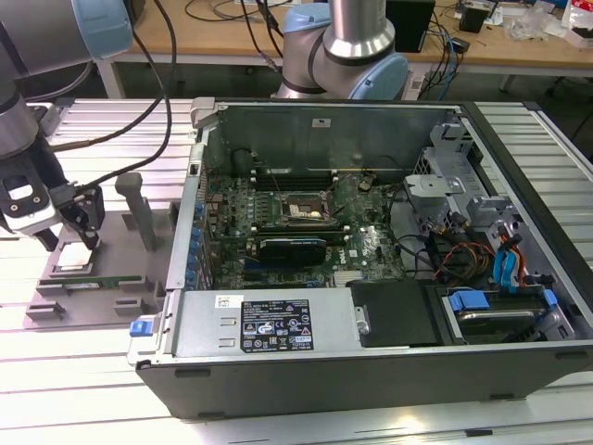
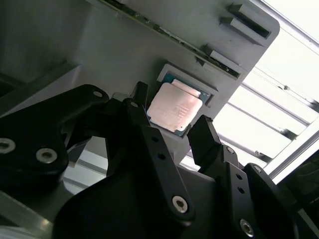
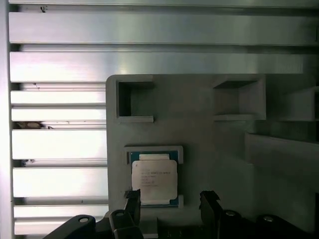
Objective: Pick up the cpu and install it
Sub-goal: 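Pick up the cpu and move it towards the insertion slot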
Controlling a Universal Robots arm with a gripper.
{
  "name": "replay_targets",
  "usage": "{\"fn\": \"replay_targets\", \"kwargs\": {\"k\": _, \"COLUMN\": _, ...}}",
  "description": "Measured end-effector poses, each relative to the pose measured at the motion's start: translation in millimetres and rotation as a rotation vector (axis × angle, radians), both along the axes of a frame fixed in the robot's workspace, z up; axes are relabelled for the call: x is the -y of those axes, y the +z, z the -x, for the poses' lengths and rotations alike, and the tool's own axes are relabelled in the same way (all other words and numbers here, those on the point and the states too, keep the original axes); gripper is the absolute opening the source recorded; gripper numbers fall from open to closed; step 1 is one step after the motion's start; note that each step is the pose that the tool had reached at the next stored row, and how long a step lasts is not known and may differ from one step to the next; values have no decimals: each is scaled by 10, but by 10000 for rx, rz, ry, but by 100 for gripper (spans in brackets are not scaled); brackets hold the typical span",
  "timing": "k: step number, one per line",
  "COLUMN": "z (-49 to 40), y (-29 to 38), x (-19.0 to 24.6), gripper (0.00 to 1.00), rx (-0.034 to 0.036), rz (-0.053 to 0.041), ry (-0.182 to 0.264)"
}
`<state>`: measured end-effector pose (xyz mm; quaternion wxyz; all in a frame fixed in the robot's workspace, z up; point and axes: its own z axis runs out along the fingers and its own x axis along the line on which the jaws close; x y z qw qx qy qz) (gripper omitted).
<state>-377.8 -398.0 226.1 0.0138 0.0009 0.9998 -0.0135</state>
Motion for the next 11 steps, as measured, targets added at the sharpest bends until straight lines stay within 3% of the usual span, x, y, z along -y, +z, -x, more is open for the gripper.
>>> {"fn": "replay_targets", "kwargs": {"k": 11, "z": 0, "y": -112, "x": 0, "gripper": 60, "rx": -1, "rz": 0, "ry": 0}}
